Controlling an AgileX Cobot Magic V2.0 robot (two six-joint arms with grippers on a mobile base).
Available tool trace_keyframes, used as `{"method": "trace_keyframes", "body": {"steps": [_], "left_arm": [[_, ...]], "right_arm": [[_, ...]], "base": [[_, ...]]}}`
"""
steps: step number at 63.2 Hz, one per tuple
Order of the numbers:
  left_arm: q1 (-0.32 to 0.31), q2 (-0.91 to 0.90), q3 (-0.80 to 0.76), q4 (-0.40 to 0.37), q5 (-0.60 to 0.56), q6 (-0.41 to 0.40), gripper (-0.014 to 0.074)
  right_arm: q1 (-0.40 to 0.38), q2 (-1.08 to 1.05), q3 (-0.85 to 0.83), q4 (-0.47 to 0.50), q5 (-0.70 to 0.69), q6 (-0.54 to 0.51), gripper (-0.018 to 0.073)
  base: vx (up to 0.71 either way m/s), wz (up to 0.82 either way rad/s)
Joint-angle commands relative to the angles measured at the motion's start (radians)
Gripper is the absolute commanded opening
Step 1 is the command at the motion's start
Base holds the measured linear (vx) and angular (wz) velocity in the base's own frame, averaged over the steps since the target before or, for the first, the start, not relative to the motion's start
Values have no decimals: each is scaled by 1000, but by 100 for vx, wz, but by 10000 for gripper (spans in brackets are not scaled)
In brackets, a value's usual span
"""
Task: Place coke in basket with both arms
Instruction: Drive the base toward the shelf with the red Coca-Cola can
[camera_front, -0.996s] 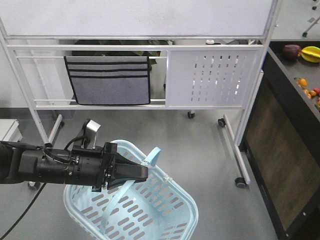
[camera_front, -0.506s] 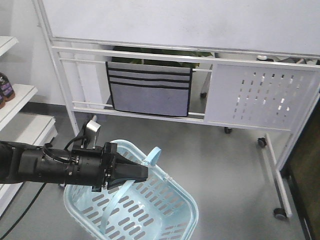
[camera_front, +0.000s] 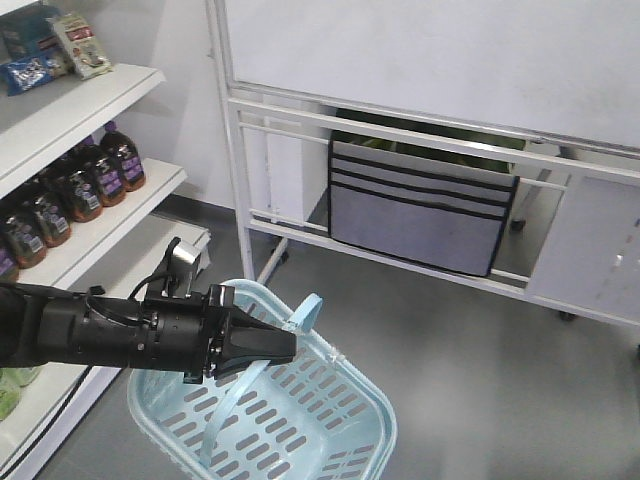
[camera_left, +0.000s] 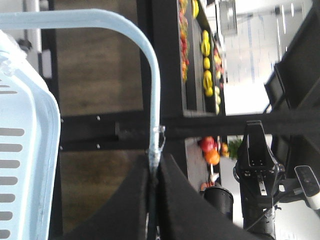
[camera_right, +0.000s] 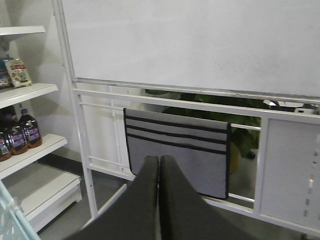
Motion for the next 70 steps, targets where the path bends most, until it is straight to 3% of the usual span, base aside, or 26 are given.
{"method": "trace_keyframes", "body": {"steps": [1, 70], "left_arm": [[-1, -51, -16, -103, 90, 6, -6], [-1, -51, -16, -103, 90, 6, -6]], "right_arm": [[-3, -18, 11, -4, -78, -5, -10], [-3, -18, 11, -4, -78, -5, -10]], "base": [[17, 45], [13, 45]]}}
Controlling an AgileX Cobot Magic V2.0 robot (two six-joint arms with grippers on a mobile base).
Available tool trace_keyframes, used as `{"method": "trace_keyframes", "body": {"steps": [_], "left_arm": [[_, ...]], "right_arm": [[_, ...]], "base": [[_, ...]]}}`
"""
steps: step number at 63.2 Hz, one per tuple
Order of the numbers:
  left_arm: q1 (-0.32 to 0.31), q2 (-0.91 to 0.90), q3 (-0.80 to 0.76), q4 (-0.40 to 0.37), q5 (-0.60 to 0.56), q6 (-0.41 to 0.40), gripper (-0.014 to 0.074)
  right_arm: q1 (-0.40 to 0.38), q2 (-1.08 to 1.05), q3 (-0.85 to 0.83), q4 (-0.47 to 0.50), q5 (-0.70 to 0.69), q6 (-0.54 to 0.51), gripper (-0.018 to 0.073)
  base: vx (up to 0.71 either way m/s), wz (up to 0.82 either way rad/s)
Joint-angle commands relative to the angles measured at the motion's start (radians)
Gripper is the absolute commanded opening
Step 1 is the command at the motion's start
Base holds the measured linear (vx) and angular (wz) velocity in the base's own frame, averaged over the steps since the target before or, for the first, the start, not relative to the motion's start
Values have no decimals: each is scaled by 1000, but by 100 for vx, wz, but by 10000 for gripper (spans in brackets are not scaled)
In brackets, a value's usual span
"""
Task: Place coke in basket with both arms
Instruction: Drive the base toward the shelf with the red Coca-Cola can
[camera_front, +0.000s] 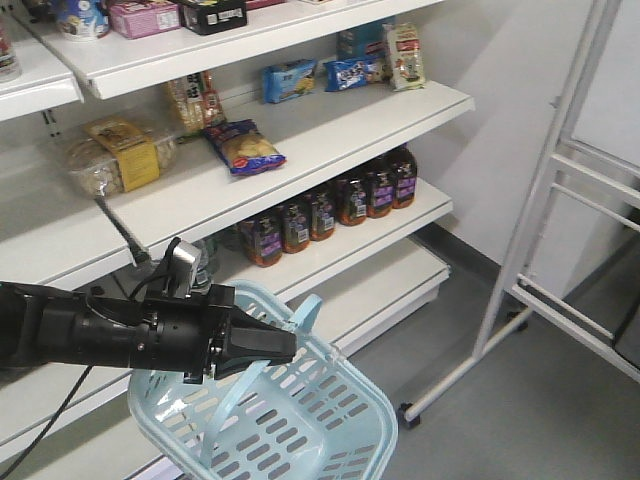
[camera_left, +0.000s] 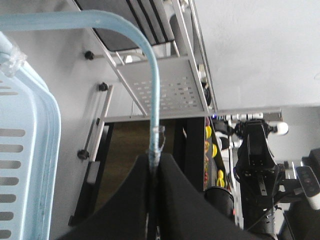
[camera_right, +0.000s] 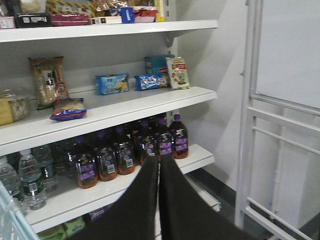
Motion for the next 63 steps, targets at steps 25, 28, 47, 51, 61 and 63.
{"method": "trace_keyframes", "body": {"steps": [25, 28, 47, 51, 61, 63], "left_arm": [[-1, -51, -16, -102, 90, 6, -6], [-1, -51, -16, -102, 90, 6, -6], [-1, -51, -16, -102, 90, 6, -6], [-1, -51, -16, -102, 90, 6, -6], [-1, -51, -16, -102, 90, 6, -6], [-1, -51, -16, -102, 90, 6, -6]], "right_arm": [[-3, -18, 11, -4, -78, -5, -10], [-3, -18, 11, -4, -78, -5, -10], [-3, -18, 11, -4, -78, -5, -10], [-3, -18, 11, -4, -78, -5, -10], [-3, -18, 11, -4, -78, -5, -10], [-3, -18, 11, -4, -78, -5, -10]], "base": [[10, 41], [9, 38], [8, 37], [8, 38], [7, 39], [8, 38]]}}
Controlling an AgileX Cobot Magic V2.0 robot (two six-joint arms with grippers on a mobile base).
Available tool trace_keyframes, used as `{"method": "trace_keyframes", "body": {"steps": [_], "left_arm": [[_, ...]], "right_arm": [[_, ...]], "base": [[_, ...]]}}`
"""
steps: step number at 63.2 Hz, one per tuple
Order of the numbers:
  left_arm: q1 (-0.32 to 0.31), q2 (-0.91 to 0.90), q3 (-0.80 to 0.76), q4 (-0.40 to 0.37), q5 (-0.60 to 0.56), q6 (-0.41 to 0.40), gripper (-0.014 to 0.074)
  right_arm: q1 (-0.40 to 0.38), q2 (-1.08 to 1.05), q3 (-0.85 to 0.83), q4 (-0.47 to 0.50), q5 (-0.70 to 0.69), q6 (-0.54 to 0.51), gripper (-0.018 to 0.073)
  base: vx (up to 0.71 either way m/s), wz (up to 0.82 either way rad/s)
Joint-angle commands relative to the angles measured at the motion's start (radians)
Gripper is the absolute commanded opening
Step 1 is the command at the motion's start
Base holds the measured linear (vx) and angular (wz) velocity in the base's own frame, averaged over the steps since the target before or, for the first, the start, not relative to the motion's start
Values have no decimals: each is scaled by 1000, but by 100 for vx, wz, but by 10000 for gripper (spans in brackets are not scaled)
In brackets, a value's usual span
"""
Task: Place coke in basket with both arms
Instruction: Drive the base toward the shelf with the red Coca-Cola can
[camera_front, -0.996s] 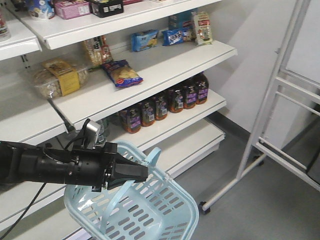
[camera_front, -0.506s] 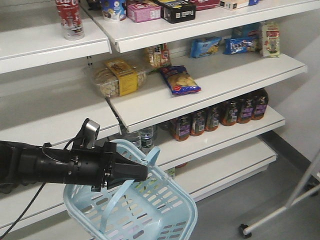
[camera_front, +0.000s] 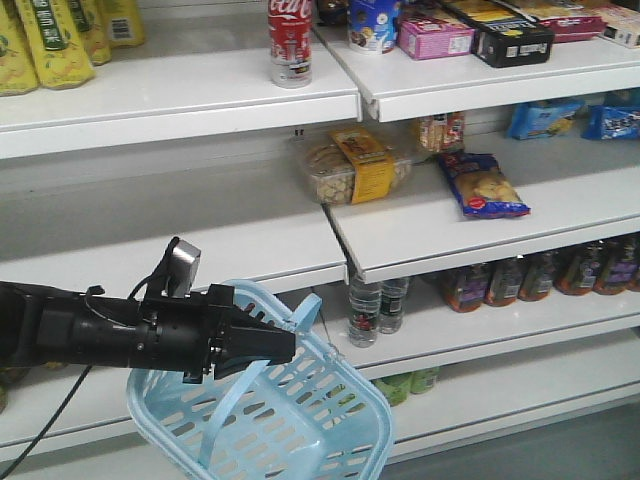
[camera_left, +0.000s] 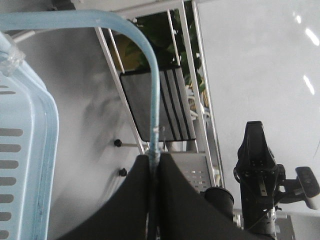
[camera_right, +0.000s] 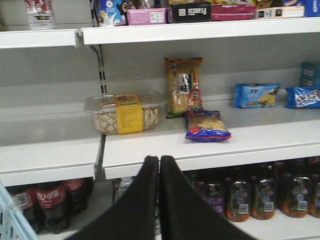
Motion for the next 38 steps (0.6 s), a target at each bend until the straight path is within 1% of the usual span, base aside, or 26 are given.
{"method": "trace_keyframes", "body": {"steps": [1, 19, 38], "left_arm": [[-1, -51, -16, -102, 91, 6, -6], [-1, -51, -16, -102, 91, 6, -6], [-1, -51, -16, -102, 91, 6, -6]], "right_arm": [[-3, -18, 11, -4, -78, -5, -10], [-3, -18, 11, -4, -78, -5, -10], [-3, -18, 11, -4, -78, -5, -10]], "base": [[8, 38], [7, 34], [5, 25]]}}
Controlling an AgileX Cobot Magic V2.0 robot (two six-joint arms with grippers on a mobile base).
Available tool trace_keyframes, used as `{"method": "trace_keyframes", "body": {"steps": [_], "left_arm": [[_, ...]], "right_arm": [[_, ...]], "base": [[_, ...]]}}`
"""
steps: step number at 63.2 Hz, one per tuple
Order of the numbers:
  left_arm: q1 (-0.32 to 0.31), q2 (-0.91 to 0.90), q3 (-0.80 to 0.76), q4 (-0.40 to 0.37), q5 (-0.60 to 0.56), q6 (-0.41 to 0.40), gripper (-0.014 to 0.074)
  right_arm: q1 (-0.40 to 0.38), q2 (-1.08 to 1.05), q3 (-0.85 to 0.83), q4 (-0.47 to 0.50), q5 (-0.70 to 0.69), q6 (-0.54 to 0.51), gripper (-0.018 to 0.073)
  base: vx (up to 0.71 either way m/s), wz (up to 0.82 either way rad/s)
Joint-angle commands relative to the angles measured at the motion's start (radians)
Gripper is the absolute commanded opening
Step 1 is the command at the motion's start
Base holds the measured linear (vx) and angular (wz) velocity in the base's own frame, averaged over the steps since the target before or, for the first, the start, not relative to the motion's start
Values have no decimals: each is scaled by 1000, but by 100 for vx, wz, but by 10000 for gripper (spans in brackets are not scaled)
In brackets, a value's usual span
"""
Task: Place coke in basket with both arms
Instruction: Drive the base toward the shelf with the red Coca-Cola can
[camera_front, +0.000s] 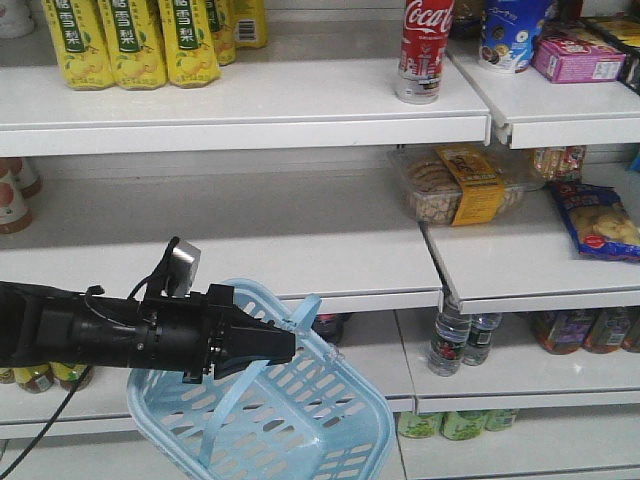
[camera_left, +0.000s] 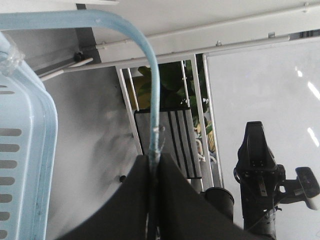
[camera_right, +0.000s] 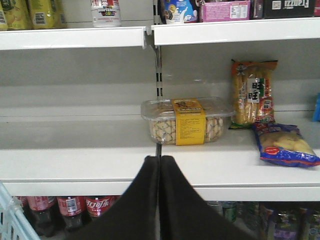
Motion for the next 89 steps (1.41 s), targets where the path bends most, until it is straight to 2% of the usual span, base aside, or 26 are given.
{"method": "trace_keyframes", "body": {"steps": [1, 89], "left_arm": [[-1, -51, -16, -102, 91, 6, -6], [-1, -51, -16, -102, 91, 6, -6]], "right_arm": [[-3, -18, 11, -4, -78, -5, -10], [-3, -18, 11, -4, -78, -5, -10]], "base": [[4, 22], [3, 6]]}}
